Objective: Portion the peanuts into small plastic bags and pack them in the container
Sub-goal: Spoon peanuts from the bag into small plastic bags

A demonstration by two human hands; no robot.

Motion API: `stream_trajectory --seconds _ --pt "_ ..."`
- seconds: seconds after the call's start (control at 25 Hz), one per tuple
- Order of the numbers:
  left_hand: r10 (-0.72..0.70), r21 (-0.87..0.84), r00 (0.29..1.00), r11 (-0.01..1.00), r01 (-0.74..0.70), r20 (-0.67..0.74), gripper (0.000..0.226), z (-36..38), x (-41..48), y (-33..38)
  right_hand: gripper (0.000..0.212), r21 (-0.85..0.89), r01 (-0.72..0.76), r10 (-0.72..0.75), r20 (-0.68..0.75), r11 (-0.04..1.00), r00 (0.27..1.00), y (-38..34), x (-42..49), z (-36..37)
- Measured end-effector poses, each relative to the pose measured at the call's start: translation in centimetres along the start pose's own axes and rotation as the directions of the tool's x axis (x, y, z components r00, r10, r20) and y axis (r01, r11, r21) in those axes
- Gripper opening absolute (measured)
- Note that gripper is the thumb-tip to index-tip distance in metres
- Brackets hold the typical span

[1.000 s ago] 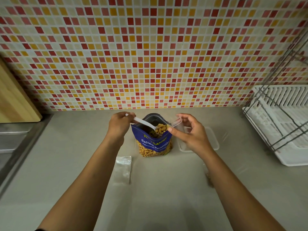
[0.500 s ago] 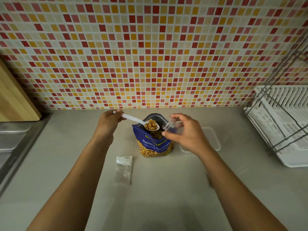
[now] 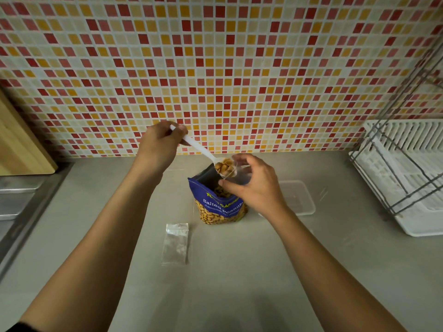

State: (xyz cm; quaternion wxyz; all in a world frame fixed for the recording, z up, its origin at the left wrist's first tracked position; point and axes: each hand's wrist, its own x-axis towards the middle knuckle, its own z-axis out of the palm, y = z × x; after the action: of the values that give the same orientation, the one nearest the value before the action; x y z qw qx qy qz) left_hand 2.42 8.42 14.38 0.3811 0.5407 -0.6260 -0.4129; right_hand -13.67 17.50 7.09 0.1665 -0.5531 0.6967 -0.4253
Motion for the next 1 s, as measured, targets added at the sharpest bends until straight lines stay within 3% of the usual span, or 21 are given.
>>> stream_trajectory --seconds 0.16,0.28,0.4,0.48,0.6,0.72,0.84,1.0 --pt "0.331 0.278 0.943 0.903 -0.327 0.037 0.024 0.3 -1.3 2.4 0.057 0.151 -0.024 0.036 -0.075 0.988 0.997 -0.7 -0.3 0.5" --pt "0.414 0.312 0.909 0.87 -0.381 -0.044 0.027 -0.6 -1.6 3.4 0.055 0.24 -0.062 0.086 -0.091 0.969 0.992 -0.7 -0.4 0.6" --pt "0.287 0.183 0.948 0.948 -0.261 -0.136 0.026 -1.4 -0.4 2.1 0.053 0.333 -0.105 0.139 -0.081 0.937 0.987 0.1 -0.6 -0.1" --pt "0.221 0.24 0.973 0.95 -0.2 -0.064 0.025 -0.2 -0.2 -0.3 0.053 0.393 -0.153 0.2 -0.081 0.907 0.977 1.0 -0.8 -0.4" --pt "0.247 0.512 0.964 0.818 -0.263 0.1 0.022 3.1 -0.9 -4.6 0.049 0.429 -0.209 0.251 -0.043 0.879 0.967 2.1 -1.2 -0.3" --pt "0.113 0.668 0.975 0.713 -0.212 0.189 0.024 5.6 -1.4 -6.4 0.05 0.358 -0.256 0.257 0.047 0.898 0.965 2.6 -1.6 -0.1" --pt "-0.044 0.591 0.989 0.805 -0.05 0.143 0.023 6.9 -1.1 -6.6 0.051 0.334 -0.278 0.263 0.09 0.901 0.961 3.0 -1.8 0.0" --pt "-0.093 0.379 0.993 0.923 0.059 0.071 0.026 6.7 -0.3 -6.9 0.051 0.321 -0.282 0.262 0.105 0.904 0.959 3.3 -1.8 -0.3"
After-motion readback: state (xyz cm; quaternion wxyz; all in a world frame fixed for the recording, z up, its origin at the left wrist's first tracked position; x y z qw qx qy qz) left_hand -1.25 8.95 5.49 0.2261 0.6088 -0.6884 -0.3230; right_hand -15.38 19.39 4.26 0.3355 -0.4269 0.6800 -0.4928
